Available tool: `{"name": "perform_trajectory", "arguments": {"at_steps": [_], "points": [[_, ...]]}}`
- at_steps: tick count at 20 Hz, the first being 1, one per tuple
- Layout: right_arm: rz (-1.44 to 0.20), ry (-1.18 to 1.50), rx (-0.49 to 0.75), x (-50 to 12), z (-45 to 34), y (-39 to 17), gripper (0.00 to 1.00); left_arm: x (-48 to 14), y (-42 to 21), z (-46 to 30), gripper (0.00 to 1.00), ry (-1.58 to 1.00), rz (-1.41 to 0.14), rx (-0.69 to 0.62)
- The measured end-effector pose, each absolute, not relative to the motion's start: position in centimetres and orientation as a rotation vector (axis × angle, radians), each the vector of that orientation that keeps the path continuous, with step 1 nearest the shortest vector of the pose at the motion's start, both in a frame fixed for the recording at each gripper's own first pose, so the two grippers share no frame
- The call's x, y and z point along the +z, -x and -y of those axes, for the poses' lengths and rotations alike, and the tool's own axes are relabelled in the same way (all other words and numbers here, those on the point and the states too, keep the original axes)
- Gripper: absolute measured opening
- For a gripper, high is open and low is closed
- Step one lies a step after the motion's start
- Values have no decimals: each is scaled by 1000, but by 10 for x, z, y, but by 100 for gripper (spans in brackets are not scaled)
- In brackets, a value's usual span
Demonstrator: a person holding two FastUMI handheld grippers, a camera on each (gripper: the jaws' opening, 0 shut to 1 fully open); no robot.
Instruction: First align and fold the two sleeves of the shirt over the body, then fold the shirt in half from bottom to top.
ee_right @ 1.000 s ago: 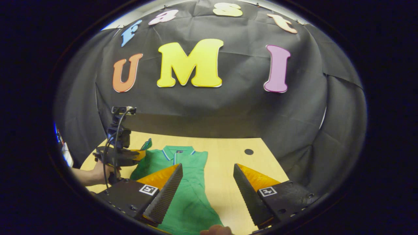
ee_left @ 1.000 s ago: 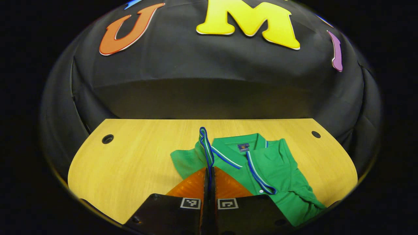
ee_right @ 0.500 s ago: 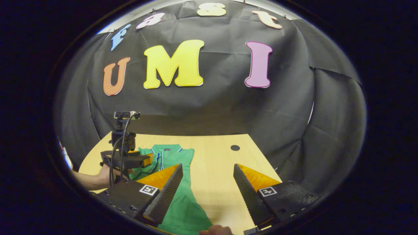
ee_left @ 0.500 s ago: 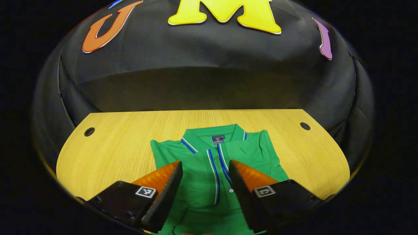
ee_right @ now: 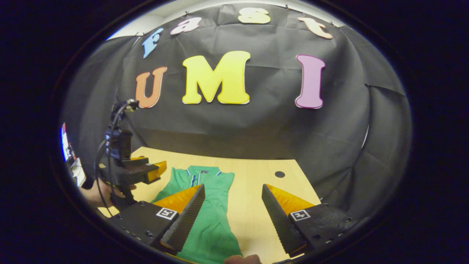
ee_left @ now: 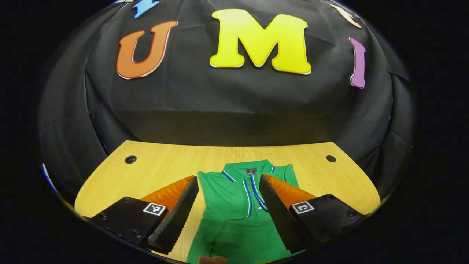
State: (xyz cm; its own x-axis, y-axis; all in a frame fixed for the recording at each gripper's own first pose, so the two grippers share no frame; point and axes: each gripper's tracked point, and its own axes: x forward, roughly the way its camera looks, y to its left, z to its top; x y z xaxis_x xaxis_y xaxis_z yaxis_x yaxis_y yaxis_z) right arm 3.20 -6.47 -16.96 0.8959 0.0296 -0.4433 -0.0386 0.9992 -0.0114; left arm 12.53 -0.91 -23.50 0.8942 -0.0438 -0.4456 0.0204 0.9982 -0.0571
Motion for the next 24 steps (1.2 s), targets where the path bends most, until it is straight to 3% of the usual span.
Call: {"name": "perform_trajectory", "arguments": {"at_steps": [5, 9, 24], "points": [[-488, 59, 110, -182, 57, -9, 95, -193, -47, -21, 100, 64, -410, -12], [-558, 88, 99, -208, 74, 12, 96, -201, 16, -38, 100, 41, -464, -6], [-1010, 204, 154, -357, 109, 129, 96, -380, 190, -46, 100, 54, -1063, -153]]}}
